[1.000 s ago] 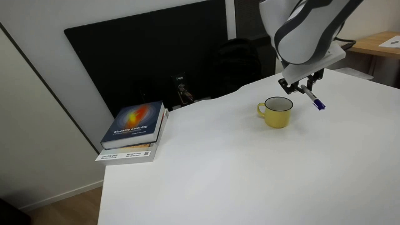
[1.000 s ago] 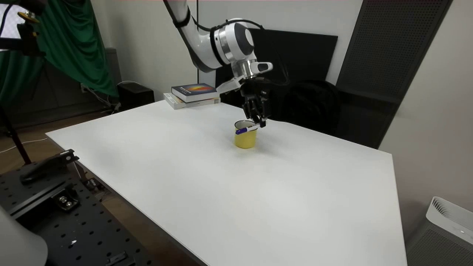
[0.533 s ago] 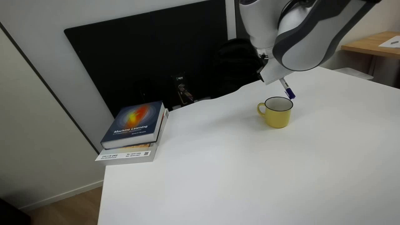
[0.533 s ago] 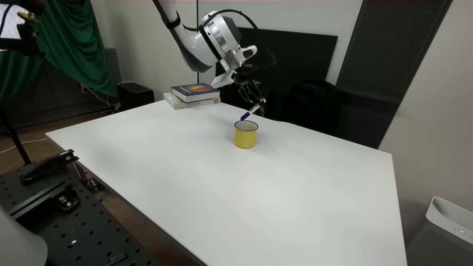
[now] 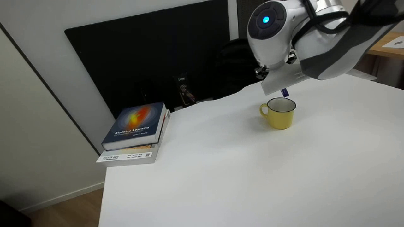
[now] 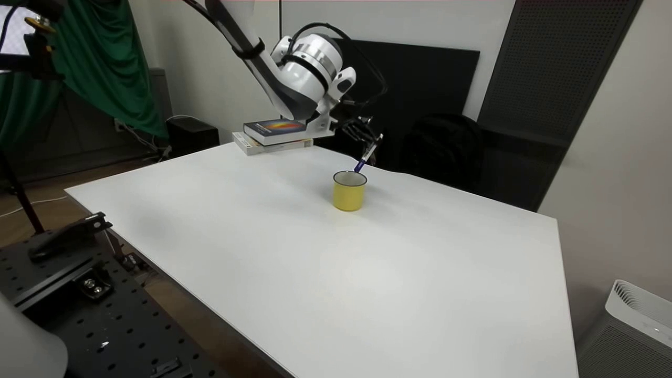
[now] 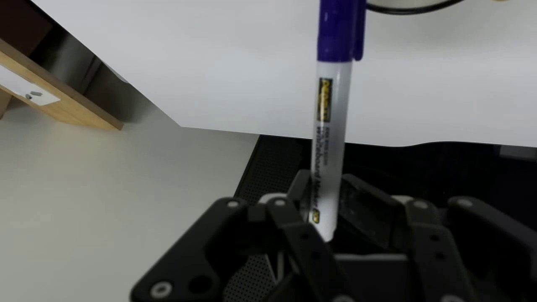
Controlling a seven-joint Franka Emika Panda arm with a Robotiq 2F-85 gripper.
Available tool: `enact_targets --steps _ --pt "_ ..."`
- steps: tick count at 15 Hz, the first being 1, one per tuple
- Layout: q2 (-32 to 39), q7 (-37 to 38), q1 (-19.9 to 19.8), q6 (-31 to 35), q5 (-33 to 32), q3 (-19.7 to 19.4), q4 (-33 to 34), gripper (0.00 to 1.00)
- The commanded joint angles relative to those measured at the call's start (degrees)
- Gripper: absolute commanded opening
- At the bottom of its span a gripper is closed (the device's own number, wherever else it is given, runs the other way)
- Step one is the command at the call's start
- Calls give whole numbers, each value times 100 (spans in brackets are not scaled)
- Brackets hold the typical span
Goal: Put the marker in the mug
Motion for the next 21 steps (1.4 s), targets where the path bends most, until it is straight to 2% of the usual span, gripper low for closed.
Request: enact_targets --steps 1,3,4,7,8,9,10,11,13,17,19,21 --pt "360 1170 172 105 -640 -251 77 6" --pt "404 1567 128 47 -988 -125 29 6" --pt "570 1630 319 176 -854 -336 -33 6" --pt "717 1892 426 172 -959 -314 -116 6" --pt "611 2082 268 -25 -1282 -42 -85 6" --pt "770 2023 477 120 -1050 -253 -138 6" --pt "770 2073 477 93 -1082 -202 -155 6" --pt "619 2159 267 -168 -1383 126 -121 48" --pt "566 2207 173 -404 -1600 354 -118 54" --pt "171 1978 -280 -1255 -2097 1077 -131 81" --pt "-270 1338 -838 -1466 -2203 1758 -228 95" --pt "-669 590 -1473 -1439 -2142 2470 -322 100"
